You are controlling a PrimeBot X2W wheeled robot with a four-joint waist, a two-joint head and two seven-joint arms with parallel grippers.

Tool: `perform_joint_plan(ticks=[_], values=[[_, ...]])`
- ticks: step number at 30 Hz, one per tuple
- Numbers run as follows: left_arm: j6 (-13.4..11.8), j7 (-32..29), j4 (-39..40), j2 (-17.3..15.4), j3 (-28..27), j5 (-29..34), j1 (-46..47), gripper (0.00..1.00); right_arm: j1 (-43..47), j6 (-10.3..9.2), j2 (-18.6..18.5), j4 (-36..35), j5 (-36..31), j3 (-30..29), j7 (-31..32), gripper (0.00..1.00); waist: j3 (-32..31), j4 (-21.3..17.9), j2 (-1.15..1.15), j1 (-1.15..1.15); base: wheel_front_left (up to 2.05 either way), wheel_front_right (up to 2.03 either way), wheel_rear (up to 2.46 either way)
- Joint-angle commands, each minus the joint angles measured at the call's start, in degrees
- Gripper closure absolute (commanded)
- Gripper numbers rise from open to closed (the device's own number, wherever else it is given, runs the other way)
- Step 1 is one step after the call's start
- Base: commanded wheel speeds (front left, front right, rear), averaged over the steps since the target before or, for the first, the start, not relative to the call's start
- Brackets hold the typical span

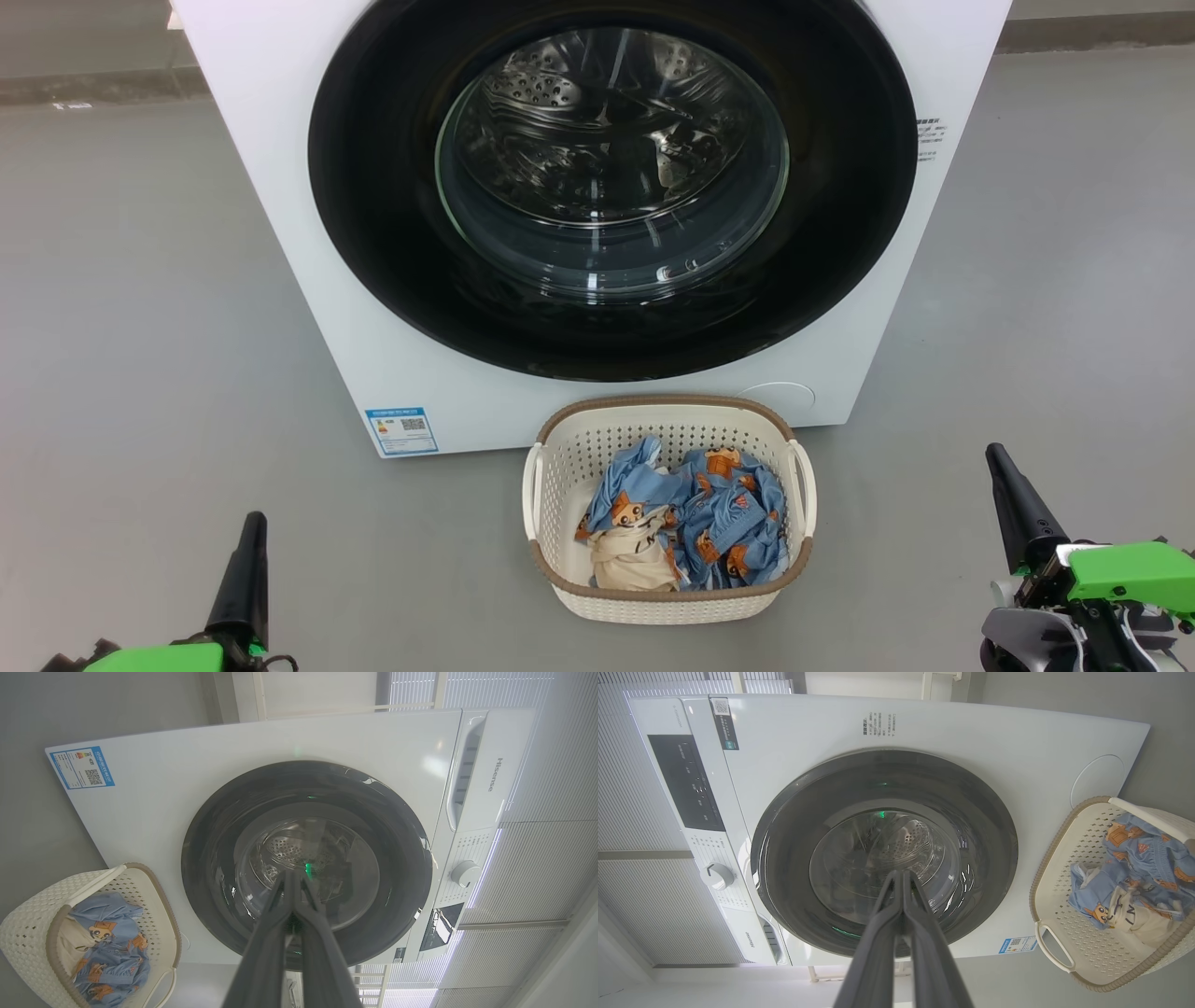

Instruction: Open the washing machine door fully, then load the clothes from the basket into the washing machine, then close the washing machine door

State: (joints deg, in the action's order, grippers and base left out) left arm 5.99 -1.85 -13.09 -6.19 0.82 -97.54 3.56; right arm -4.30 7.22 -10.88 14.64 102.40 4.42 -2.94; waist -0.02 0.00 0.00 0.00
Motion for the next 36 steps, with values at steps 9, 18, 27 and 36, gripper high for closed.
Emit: perform_joint_plan(ticks=[9,18,27,36], values=[[-0.14,-0.31,1.01,-0.67,-2.15,0.82,2.43,1.00,-2.13,0.26,-1.17,-1.69,0.27,1.18,-0.35,1.00,0.00,0.00,0.00,0.00,0.00,0.00,0.00],[-0.15,-0.41,1.01,-0.58,-2.27,0.93,2.43,1.00,-2.13,0.26,-1.21,-1.70,0.31,1.23,-0.39,1.00,0.00,0.00,0.00,0.00,0.00,0.00,0.00],[0.06,0.52,-1.21,0.78,0.21,0.97,-1.30,0.00,1.33,0.00,1.35,1.66,-0.32,0.84,-0.56,0.00,0.03,0.05,0.00,0.06,0.00,0.00,0.00],[0.16,1.62,-0.22,0.55,0.50,3.28,-1.31,0.00,1.22,0.02,1.55,1.26,-2.09,1.16,-1.35,0.00,0.17,0.12,0.00,0.00,0.00,0.00,0.00]])
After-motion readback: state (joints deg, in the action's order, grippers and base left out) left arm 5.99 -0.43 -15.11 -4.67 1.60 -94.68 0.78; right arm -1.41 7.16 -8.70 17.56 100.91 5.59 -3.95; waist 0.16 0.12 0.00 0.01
